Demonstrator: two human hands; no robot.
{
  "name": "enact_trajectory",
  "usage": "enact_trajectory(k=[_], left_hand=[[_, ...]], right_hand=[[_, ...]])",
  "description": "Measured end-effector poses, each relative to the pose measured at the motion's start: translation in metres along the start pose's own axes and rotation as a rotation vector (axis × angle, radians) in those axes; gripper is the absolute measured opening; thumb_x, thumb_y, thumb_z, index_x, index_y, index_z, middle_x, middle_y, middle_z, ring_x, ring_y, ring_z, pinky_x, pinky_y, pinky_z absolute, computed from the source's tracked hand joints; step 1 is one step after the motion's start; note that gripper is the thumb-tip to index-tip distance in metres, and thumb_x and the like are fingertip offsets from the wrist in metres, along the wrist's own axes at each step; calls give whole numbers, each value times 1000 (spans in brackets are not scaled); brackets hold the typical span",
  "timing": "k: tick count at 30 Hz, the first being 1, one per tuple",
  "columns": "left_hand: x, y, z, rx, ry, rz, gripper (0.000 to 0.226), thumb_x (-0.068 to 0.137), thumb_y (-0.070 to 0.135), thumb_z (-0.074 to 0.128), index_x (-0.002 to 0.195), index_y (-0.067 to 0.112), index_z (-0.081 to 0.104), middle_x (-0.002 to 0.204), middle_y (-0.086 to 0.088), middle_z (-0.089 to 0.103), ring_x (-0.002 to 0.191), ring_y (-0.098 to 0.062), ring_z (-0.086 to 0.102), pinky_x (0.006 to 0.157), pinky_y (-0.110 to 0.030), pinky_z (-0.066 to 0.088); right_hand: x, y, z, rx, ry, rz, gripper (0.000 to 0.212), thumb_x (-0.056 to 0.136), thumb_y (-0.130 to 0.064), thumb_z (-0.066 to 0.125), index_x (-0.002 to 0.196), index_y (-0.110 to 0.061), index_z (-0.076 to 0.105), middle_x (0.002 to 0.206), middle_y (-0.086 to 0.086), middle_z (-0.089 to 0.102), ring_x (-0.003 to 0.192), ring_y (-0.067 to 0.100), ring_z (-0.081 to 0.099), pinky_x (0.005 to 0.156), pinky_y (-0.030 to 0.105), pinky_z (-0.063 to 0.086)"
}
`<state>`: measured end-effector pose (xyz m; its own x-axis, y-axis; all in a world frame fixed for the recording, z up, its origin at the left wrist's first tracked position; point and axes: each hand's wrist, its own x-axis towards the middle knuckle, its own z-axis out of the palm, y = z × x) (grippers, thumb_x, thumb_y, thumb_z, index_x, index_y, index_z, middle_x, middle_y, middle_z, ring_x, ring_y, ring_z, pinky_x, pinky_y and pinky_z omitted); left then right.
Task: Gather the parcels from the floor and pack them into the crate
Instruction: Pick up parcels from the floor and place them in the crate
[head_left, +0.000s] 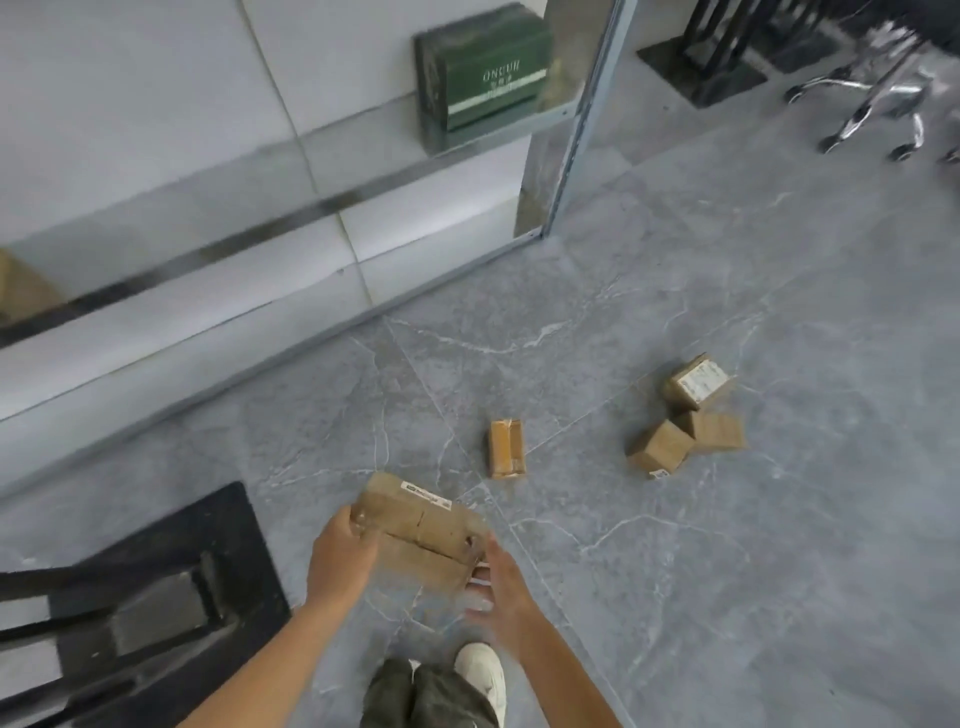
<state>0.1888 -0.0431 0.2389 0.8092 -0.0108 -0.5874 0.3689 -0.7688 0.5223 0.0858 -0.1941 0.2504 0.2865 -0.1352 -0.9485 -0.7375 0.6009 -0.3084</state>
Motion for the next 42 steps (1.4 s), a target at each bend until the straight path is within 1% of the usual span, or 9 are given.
enact_trajectory(k=[4, 8, 12, 16, 20, 25, 31, 37, 42], left_hand=[[-96, 121, -75, -125, 150, 115, 34, 97, 44, 33, 85, 20, 55, 85, 3, 61, 82, -21, 57, 76, -38, 45], [-178, 231, -167, -218, 220, 272, 46, 97, 53, 31, 74, 18, 51, 70, 8, 52, 64, -10, 48, 63, -33, 34], [-246, 305, -251, -288, 159, 461, 49, 87, 64, 44, 78, 17, 55, 78, 5, 60, 75, -13, 55, 65, -31, 37], [-311, 342, -311, -280, 133, 648, 42, 85, 60, 52, 86, 18, 57, 87, 8, 62, 82, -7, 58, 62, -19, 38], [-379, 343, -347, -323, 142, 794, 26, 84, 51, 61, 89, 26, 58, 92, 16, 63, 90, -1, 59, 64, -13, 40], [-446, 321, -355, -288, 113, 927, 22, 85, 38, 67, 105, 32, 60, 113, 16, 61, 109, -7, 54, 97, -33, 43], [-527, 286, -336, -624, -199, 765, 57, 79, 64, 48, 114, 19, 52, 116, 3, 63, 105, -19, 64, 85, -39, 56], [-582, 238, -330, -705, -128, 715, 31, 88, 20, 66, 108, 10, 44, 118, -12, 64, 95, -23, 66, 84, -37, 55], [-615, 192, -356, -653, -126, 758, 39, 81, 16, 73, 111, 15, 48, 116, -8, 65, 97, -18, 68, 86, -31, 54]], right_hand=[[-142, -59, -10, 68, 77, -246, 43, 95, -50, 39, 119, -15, 43, 127, 9, 50, 118, 28, 50, 95, 46, 43], [-282, -117, -21, 162, 88, -498, 38, 94, -51, 41, 107, -17, 48, 117, 7, 55, 107, 24, 54, 81, 40, 50], [-398, -160, -23, 209, 104, -728, 28, 93, -51, 43, 93, -23, 48, 106, 2, 54, 102, 22, 57, 77, 37, 51], [-480, -180, -31, 249, 44, -950, 37, 91, -54, 42, 102, -20, 50, 111, 3, 55, 104, 22, 58, 82, 39, 50], [-541, -172, -49, 274, -56, -1090, 60, 93, -54, 38, 119, -3, 54, 114, 16, 61, 102, 25, 61, 78, 37, 53], [-592, -145, -78, 314, -119, -1145, 41, 93, -47, 48, 108, -9, 52, 113, 13, 61, 107, 27, 60, 77, 38, 53], [-630, -94, -108, 287, -148, -1197, 15, 95, -21, 55, 85, -13, 47, 102, 12, 58, 94, 21, 60, 78, 39, 54], [-657, -40, -125, 304, -343, -1301, 10, 93, -6, 54, 96, -15, 54, 98, 0, 66, 94, 19, 62, 75, 37, 52], [-682, 0, -119, 289, -510, -1300, 29, 93, 2, 48, 111, -20, 53, 116, 8, 61, 99, 21, 62, 74, 35, 51]])
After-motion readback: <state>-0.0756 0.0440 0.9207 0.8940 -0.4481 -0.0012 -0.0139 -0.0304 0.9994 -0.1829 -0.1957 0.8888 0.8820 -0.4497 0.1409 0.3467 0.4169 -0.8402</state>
